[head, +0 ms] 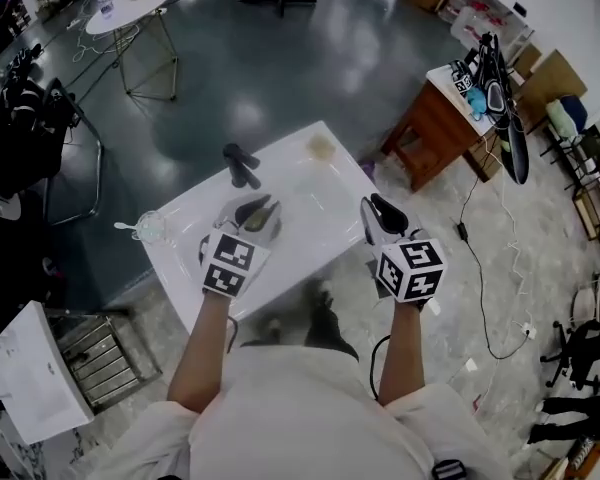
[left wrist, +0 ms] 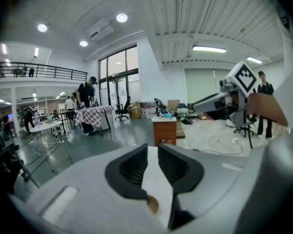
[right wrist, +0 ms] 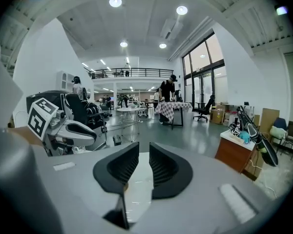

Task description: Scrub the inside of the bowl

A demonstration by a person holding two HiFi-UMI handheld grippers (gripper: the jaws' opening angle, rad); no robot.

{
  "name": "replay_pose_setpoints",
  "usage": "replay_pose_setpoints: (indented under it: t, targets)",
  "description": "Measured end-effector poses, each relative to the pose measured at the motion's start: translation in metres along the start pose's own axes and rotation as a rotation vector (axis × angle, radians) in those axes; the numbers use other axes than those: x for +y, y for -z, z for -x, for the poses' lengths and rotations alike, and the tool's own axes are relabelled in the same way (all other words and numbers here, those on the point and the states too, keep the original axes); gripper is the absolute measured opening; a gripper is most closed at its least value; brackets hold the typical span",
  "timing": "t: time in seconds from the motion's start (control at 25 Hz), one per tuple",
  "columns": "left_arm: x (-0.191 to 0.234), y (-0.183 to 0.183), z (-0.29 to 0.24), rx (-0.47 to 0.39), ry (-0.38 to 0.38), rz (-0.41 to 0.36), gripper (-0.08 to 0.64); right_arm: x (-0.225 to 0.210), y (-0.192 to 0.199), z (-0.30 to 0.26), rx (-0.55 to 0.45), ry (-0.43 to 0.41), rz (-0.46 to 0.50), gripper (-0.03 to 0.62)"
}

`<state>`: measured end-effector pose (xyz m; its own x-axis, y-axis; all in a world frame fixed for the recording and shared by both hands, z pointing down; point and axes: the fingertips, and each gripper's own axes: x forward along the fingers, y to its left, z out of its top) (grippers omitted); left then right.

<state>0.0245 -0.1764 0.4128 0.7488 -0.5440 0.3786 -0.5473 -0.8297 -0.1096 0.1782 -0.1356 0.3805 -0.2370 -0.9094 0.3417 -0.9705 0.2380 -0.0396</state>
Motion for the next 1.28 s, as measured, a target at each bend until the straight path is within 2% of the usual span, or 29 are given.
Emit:
replay_pose_setpoints:
  t: [0.24, 0.64, 1.08, 1.28]
  targets:
    - [0.017, 0.026, -0.039, 0.065, -0.030, 0.037, 0.067, -0.032, 0.005, -0.057, 0.055, -0.051, 0.002, 0.101]
    - [0.045, 0.059, -0.095, 0.161, -0.098, 0.140, 0.074, -0.089, 0.016, -0.163, 0.149, -0.147, 0.020, 0.107]
    - [0.068, 0.091, -0.146, 0.245, -0.184, 0.240, 0.075, -0.126, 0.084, -0.280, 0.352, -0.295, 0.042, 0.147]
    - [0.070, 0.113, -0.165, 0.280, -0.221, 0.291, 0.078, -0.148, 0.108, -0.326, 0.403, -0.311, 0.003, 0.167]
